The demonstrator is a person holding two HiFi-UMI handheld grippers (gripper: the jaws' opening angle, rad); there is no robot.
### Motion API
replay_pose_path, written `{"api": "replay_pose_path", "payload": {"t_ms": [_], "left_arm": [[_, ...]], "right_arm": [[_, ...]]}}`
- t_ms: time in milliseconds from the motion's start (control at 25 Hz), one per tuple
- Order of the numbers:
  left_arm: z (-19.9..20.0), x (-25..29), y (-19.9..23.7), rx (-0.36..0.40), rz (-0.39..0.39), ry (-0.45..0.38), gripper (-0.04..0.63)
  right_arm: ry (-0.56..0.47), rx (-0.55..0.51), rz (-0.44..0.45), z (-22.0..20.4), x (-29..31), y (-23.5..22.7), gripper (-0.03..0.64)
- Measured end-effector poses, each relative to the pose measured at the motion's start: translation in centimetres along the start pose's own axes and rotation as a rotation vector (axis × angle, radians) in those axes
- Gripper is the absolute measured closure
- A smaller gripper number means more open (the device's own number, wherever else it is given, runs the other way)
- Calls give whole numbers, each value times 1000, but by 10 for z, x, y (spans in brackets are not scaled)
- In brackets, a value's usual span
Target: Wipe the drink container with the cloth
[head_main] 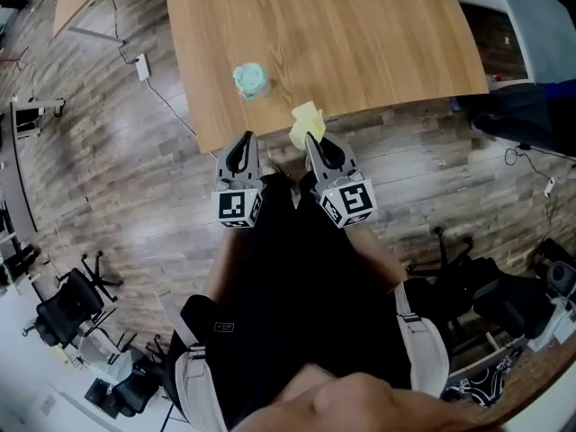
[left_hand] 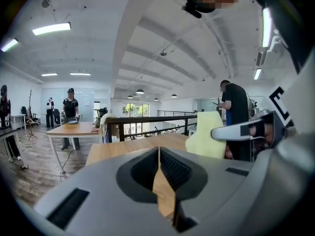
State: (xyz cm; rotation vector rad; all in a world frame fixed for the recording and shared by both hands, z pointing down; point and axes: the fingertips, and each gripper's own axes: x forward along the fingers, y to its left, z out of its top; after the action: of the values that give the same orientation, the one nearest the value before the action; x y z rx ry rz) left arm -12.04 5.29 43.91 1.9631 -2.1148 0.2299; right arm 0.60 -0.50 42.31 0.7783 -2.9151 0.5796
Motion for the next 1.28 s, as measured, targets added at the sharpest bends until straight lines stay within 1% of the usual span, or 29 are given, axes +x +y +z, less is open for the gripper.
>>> {"api": "replay_pose_path", "payload": {"t_ms": [120,280,400,560,680,800,920,1000,1120,1200,1280], "left_arm": [[0,25,31,5,-30,18,568],[-6,65,83,13,-114,57,568],[-14,82,84,44,-193,74,568],[-25,107,82,110,-310,108,566],[-34,125,85,133,-362,139,566],[-48,137,80,138,-391,170,566],[-59,148,85,124,-420,195,567],[-64,156,91,120,-423,203,568],[-70,160,84,126,-424,215,568],[-73,160,80,119,-428,214,568],[-72,163,82,129,-423,211,568]], "right_arm": [[32,4,-32,-5,28,0,575],[63,14,-96,-11,78,8,575],[78,32,-136,-18,78,8,575],[93,65,-209,-34,87,2,575],[118,88,-257,-51,99,-6,575],[130,135,-281,-69,106,-14,575],[143,189,-301,-88,122,-16,575],[155,223,-299,-101,134,-19,575],[169,262,-290,-118,139,-24,575],[172,286,-287,-126,142,-27,575],[172,307,-285,-130,152,-29,575]]}}
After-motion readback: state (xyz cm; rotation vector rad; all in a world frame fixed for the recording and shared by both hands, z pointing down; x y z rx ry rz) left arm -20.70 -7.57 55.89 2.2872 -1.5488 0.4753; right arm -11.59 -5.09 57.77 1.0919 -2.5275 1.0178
